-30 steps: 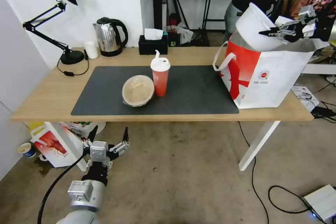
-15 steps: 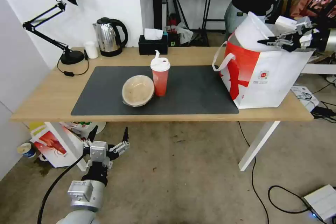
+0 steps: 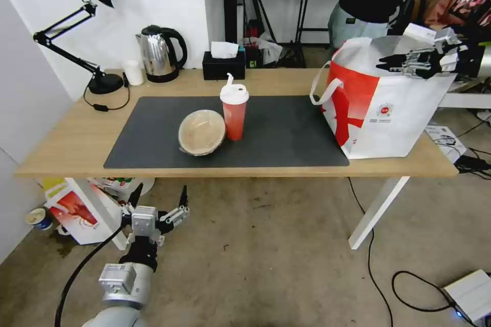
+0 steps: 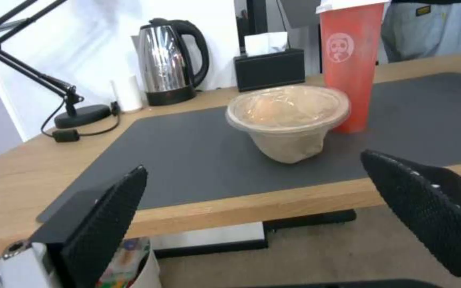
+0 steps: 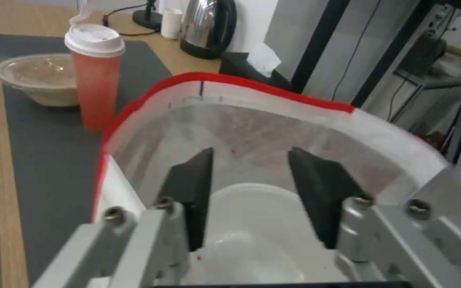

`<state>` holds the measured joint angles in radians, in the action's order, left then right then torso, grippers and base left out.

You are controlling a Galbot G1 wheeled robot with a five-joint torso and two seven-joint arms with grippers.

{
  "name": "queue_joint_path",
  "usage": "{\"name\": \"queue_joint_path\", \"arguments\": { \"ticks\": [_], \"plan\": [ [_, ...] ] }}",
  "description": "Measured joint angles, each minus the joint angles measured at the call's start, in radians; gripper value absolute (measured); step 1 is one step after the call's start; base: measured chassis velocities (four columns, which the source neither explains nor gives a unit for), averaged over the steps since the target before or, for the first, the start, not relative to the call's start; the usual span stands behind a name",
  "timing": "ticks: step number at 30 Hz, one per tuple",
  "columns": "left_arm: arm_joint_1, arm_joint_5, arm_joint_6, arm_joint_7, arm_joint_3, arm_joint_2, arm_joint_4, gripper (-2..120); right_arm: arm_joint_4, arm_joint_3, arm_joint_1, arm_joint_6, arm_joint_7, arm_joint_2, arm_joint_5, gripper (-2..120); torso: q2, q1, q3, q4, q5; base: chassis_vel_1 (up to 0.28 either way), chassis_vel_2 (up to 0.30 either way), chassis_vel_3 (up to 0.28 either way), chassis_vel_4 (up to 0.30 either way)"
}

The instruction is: Pick up the trash from the table and place it into the takeout bag.

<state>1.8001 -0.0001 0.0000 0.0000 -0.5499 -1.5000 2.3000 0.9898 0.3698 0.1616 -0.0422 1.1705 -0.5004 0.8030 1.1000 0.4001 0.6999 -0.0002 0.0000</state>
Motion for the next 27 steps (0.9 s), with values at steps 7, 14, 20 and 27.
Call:
{"name": "queue_joint_path", "arguments": {
  "ticks": [7, 14, 20, 27],
  "plan": [
    [0.0, 0.0, 0.0, 0.0, 0.0, 0.0, 0.0, 100, 0.01, -0.003, 0.002, -0.001, -0.012, 0.001, 0.002, 67, 0.0, 0.0, 0.0, 0.0003, 0.0, 0.0, 0.0, 0.0, 0.0],
    [0.0, 0.0, 0.0, 0.0, 0.0, 0.0, 0.0, 100, -0.001, -0.005, 0.015, 0.0, -0.026, -0.006, 0.007, 92, 0.0, 0.0, 0.0, 0.0002, 0.0, 0.0, 0.0, 0.0, 0.0],
    [0.0, 0.0, 0.0, 0.0, 0.0, 0.0, 0.0, 100, 0.045, -0.071, -0.014, 0.005, -0.064, -0.01, 0.06, 100, 0.0, 0.0, 0.0, 0.0003, -0.0001, 0.0, 0.0, 0.0, 0.0],
    [0.0, 0.0, 0.0, 0.0, 0.0, 0.0, 0.0, 100, 0.252, -0.241, -0.224, 0.038, -0.378, 0.007, 0.199, 100, 0.0, 0.0, 0.0, 0.0, 0.0003, 0.0, 0.0, 0.0, 0.0]
  ]
}}
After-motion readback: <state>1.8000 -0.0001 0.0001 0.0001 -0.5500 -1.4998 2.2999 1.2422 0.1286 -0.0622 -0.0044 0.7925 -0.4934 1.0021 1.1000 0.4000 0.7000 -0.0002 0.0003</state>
